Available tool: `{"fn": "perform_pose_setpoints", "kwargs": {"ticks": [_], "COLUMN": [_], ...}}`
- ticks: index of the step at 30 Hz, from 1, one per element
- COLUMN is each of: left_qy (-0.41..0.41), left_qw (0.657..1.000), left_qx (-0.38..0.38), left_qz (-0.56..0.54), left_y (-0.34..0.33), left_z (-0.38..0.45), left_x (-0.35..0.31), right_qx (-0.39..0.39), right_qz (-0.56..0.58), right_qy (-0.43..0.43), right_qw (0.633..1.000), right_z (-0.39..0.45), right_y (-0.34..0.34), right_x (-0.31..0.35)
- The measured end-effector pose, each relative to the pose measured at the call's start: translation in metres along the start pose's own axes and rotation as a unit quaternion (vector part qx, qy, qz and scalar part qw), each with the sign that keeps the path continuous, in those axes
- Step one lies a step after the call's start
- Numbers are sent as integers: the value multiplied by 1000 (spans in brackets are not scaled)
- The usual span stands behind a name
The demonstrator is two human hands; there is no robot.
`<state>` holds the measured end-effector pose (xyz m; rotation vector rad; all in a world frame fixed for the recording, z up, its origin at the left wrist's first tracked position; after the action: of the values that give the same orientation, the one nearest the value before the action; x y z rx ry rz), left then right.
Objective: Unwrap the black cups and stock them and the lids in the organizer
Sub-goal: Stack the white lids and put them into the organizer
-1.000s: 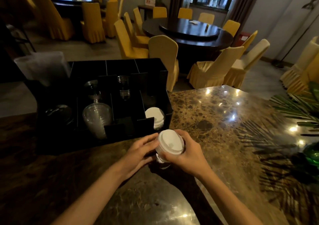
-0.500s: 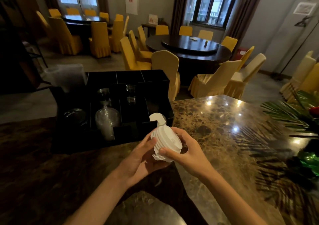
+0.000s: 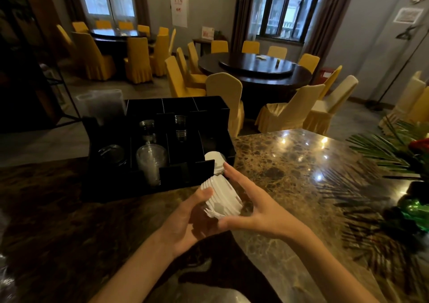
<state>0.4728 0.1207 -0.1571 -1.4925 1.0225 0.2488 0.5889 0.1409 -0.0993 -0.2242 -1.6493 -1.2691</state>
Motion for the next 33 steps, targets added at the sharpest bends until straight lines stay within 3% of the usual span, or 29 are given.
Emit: {"fn": "perform_pose_setpoints", "kwargs": {"ticks": [4, 9, 18, 21, 27, 33], "left_qy": [16, 13, -12, -11, -1, -1], "left_qw": [998, 998, 998, 998, 997, 996], "left_qx": [18, -1, -63, -57, -33, -25], "left_qz": [51, 60, -16, -3, 68, 81], "left_y": [-9, -5, 10, 12, 7, 8], "left_z": [-8, -13, -16, -17, -23, -19], "left_x": [5, 10, 11, 8, 4, 2], "right_qx": [-1, -53, -63, -74, -21, -23], "right_qz": [-80, -56, 37, -6, 0, -35], "right_qy": [48, 65, 69, 79, 55, 77], "right_qw": [996, 995, 995, 994, 998, 996], "right_z": [-2, -8, -12, -10, 1, 10], "right_y": [-5, -2, -13, -15, -25, -24], "right_x": [18, 22, 19, 19, 15, 17]}}
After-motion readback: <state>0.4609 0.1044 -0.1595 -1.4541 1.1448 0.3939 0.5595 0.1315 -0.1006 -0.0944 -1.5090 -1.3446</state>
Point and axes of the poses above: each hand's wrist, its own z-axis towards the middle knuckle, its own y-axis out of the back of the hand, x = y × z, the point moved 9 cm from there along z, towards the middle knuckle, and after that the axes turned 4 degrees about -z, right-handed, at the moved point
